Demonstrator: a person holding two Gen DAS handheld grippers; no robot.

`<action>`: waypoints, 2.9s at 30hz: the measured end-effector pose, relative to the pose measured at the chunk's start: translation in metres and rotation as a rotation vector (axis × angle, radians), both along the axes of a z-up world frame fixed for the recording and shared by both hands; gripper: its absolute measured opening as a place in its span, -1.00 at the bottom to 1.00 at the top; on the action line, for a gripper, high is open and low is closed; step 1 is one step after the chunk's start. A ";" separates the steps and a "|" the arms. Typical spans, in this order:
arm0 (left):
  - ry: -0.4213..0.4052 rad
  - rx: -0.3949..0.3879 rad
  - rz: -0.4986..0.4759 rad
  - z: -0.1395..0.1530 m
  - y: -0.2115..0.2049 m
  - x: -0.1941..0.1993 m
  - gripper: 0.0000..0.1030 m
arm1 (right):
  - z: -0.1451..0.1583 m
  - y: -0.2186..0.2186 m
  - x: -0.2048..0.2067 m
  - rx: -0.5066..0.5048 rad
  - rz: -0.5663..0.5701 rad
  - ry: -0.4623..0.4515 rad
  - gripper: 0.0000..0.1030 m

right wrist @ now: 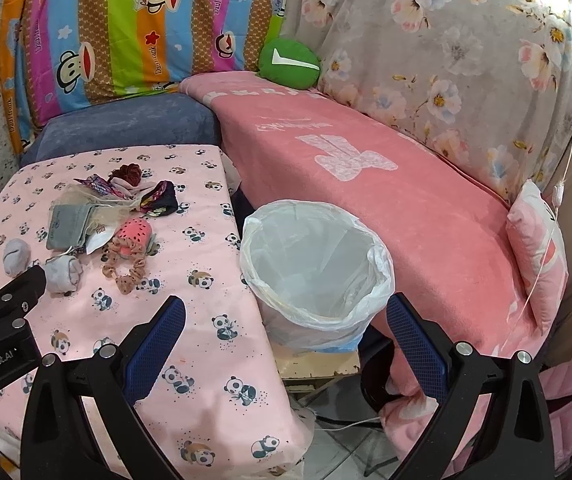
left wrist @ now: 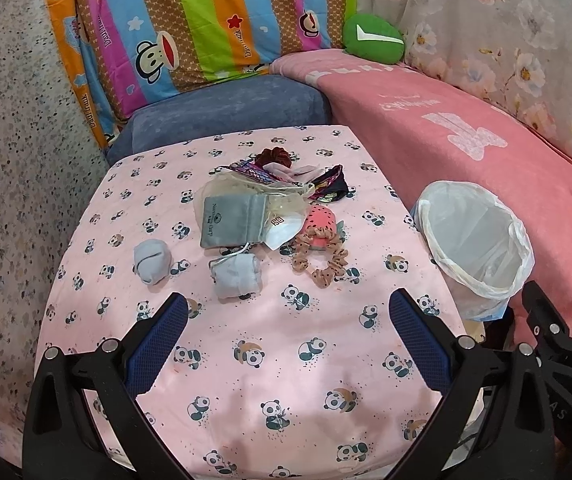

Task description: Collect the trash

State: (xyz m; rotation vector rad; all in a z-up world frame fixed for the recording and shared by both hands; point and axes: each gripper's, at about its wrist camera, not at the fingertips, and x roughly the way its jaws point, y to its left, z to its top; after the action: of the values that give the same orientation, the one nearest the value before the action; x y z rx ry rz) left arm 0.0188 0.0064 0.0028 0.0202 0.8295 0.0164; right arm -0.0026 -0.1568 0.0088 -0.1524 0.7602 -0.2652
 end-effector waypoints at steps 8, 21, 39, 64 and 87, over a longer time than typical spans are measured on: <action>0.002 -0.018 0.009 -0.001 0.016 0.004 0.86 | -0.004 0.016 0.005 -0.004 0.011 0.002 0.87; -0.030 -0.033 0.073 -0.020 0.074 0.029 0.86 | -0.027 0.050 0.027 0.036 0.043 0.012 0.87; 0.099 -0.083 0.241 -0.099 0.201 0.101 0.86 | -0.101 0.142 0.101 0.224 0.255 0.129 0.85; 0.177 -0.231 0.158 -0.127 0.200 0.117 -0.40 | -0.155 0.207 0.126 0.354 0.446 0.275 -0.25; 0.083 -0.171 -0.134 -0.055 0.053 0.072 -0.41 | -0.073 0.071 0.064 0.383 0.250 0.036 -0.26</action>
State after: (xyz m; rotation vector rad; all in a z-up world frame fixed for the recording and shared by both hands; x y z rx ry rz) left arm 0.0907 0.0593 -0.0517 -0.0856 0.9085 -0.1826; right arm 0.0611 -0.0863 -0.0645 0.1104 0.8058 0.1230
